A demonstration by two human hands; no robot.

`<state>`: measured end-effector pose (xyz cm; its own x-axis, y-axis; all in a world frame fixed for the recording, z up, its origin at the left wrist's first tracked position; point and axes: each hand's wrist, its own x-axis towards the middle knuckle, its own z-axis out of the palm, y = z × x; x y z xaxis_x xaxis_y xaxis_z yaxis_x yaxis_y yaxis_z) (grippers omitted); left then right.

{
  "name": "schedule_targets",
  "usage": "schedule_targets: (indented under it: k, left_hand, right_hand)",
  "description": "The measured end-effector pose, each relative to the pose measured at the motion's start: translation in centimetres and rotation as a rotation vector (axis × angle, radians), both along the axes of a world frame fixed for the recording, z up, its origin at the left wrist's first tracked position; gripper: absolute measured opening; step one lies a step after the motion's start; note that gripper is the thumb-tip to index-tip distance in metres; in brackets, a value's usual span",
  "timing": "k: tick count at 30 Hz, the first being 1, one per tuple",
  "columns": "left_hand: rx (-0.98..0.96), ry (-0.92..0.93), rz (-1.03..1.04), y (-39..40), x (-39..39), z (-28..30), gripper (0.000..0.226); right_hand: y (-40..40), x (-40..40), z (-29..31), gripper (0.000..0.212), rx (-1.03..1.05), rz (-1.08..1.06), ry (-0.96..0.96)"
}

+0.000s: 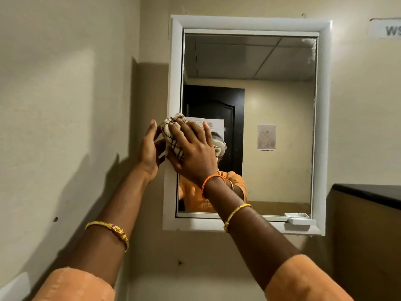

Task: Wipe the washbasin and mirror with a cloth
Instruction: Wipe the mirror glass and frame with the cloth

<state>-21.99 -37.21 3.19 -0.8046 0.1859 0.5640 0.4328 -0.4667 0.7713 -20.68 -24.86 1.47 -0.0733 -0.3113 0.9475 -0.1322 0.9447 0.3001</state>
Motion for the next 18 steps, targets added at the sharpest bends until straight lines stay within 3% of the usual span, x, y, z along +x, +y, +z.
schedule_targets:
  k: [7,11,18]
  left_hand:
    - [-0.128,0.052,0.186,0.1,0.0,-0.1,0.032]
    - [-0.201,0.116,0.344,0.6,0.0,-0.6,0.058]
    - [-0.328,0.096,0.307,-0.1,-0.3,-1.4,0.062]
  right_hand:
    - [0.6,0.3,4.2,0.064,-0.131,-0.007,0.089]
    - [2.3,0.7,4.2,0.062,-0.173,-0.023,0.149]
    - [9.3,3.4,3.9,0.060,-0.324,0.031,0.267]
